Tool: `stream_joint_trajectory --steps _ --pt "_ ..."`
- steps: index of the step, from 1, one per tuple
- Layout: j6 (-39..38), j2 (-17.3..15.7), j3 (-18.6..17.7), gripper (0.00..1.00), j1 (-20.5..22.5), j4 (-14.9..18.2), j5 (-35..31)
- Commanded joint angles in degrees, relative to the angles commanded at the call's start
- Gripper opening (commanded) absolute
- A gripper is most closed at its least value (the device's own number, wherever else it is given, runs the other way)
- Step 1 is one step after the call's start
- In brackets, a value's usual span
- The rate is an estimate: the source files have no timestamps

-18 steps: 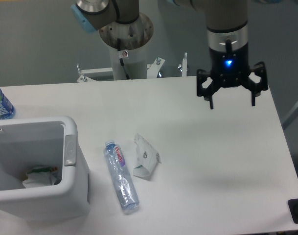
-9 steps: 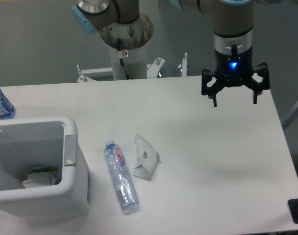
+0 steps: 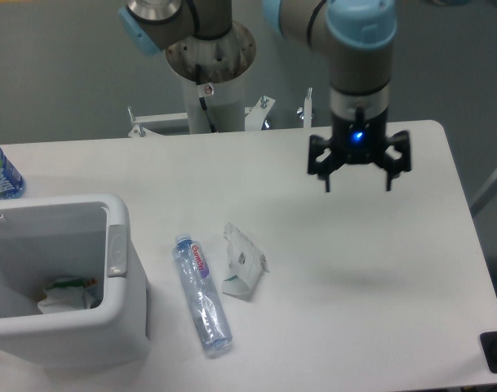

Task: Place the trash in the trash can
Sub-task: 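Move the gripper toward the crumpled white paper wrapper, then lower the gripper onto the white paper wrapper and close on it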

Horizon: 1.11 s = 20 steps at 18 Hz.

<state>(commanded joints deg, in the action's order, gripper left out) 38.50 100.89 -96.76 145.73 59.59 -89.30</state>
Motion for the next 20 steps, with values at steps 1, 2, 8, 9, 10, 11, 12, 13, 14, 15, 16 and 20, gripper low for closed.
stream_joint_trajectory --steps 1,2,8,9,10,11,12,13,14,15,16,20 --pt "0.0 0.4 -0.8 1.00 -0.7 0.0 0.0" --pt "0.0 1.1 -1.1 1.00 -1.6 0.2 0.3" --pt "-3.6 5.4 -2.6 1.00 -5.8 -0.2 3.8" --pt "-3.8 6.3 -2.6 1.00 -6.4 -0.3 3.8" --pt "-3.8 6.9 -2.6 1.00 -6.9 -0.3 4.0" --pt "-3.7 7.1 -2.6 1.00 -7.1 -0.3 4.9" --pt "-3.9 7.6 -2.7 1.00 -7.2 -0.3 6.2" --pt "-4.0 7.8 -2.7 1.00 -7.3 -0.4 7.1" --pt "-4.0 8.2 -2.9 1.00 -7.5 -0.4 7.3" --pt "-4.2 9.0 -2.7 1.00 -8.4 -0.6 7.3" --pt "-5.3 9.5 -2.8 1.00 -9.2 -2.1 7.3" --pt "-8.5 12.0 -2.9 1.00 -10.6 -6.5 6.9"
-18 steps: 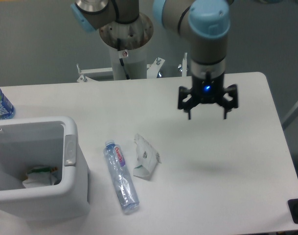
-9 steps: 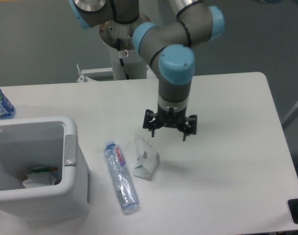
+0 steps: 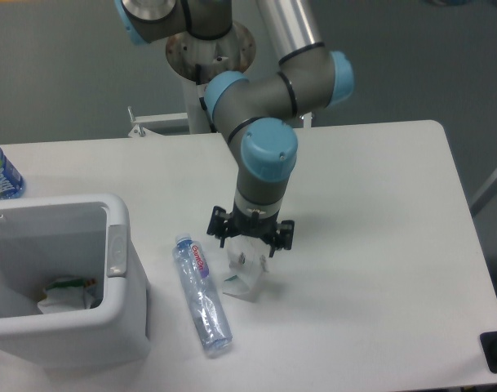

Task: Place the trash in the trash can
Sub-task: 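Lower the gripper onto the white paper wrapper and close on it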

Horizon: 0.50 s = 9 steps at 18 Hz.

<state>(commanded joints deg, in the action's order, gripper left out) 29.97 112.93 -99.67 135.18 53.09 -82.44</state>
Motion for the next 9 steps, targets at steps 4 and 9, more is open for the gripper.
stream_joint_trajectory --steps 4,9 --pt "-0.3 0.2 0.1 0.85 0.0 0.0 -0.7" --pt "-1.8 0.3 0.1 0.21 0.0 -0.1 -4.6"
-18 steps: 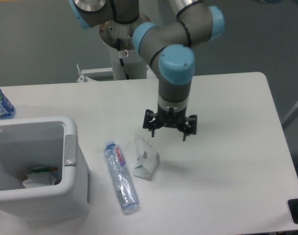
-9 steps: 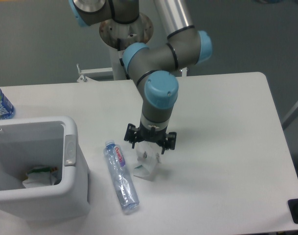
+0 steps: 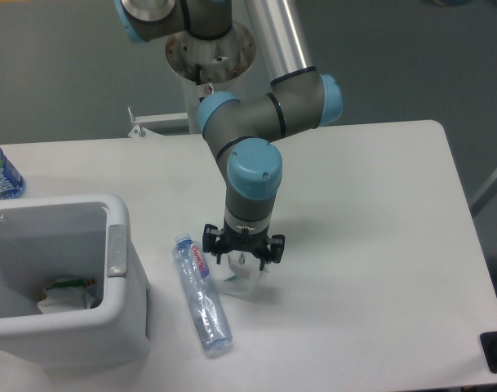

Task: Place the trash in the trash can
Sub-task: 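Lower the gripper onto the white paper wrapper and close on it, then lift the paper wrapper and carry it over the white bin, release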

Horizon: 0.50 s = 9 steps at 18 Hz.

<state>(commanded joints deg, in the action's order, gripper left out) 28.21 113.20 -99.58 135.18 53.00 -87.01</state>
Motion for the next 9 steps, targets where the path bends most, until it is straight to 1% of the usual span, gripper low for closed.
stream_joint_trajectory --steps 1,2,7,8,9 --pt "-0.1 0.0 0.0 0.07 0.0 0.1 -0.1" --pt "-0.1 0.0 0.0 0.00 0.0 0.2 -0.1" --pt "0.4 -0.7 0.5 0.00 0.9 0.2 -0.4" --pt "0.5 -2.1 1.0 0.00 1.5 0.4 -0.3" --pt "0.5 -4.3 1.7 0.00 2.7 0.5 0.0"
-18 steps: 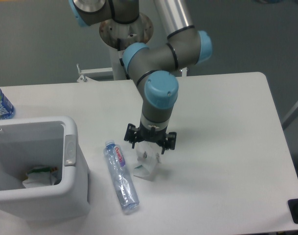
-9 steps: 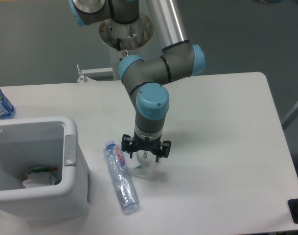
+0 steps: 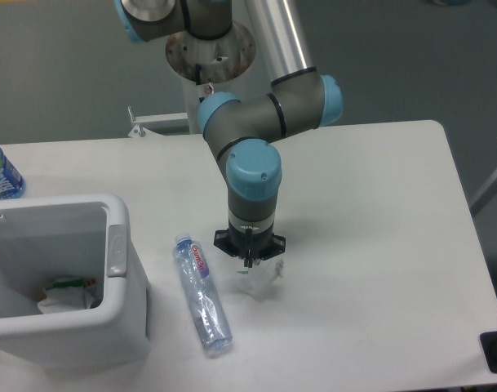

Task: Place the trash in the trash can
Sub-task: 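Lift the paper wrapper and carry it over the white bin, release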

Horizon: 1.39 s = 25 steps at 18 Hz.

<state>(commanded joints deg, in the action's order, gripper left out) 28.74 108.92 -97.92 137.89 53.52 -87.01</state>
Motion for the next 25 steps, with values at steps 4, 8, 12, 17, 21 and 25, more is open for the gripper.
stream_joint_trajectory --steps 4,8,12,17,21,25 --pt "-1.0 -4.8 4.6 0.00 4.1 0.0 4.3" --pt "-12.7 -5.6 12.3 0.00 8.0 -0.3 14.3" --pt "-23.8 -5.2 17.4 0.00 7.1 -1.8 17.1" --pt "-31.1 -10.5 17.4 0.00 3.0 -2.4 17.4" --pt "-33.8 -12.5 16.4 0.00 -4.5 -2.5 17.3" --pt "-33.9 -12.8 16.5 0.00 -11.2 -2.5 17.3"
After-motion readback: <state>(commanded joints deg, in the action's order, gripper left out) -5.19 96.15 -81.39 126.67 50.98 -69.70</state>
